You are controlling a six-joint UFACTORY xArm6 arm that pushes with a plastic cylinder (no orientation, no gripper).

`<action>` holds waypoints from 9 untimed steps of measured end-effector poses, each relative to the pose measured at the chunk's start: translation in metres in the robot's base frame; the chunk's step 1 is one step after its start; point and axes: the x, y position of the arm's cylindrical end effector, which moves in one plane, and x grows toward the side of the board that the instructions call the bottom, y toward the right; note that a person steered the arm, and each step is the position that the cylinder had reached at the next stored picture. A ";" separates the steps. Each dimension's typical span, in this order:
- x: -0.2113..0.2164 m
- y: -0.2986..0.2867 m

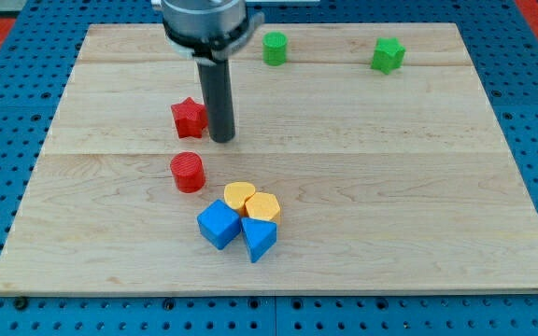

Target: Push the red star right to the green circle

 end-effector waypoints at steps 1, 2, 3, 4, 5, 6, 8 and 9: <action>0.033 -0.027; 0.074 -0.015; 0.056 -0.026; 0.023 -0.085; 0.008 -0.072; -0.003 -0.072; -0.026 -0.072; -0.030 -0.072</action>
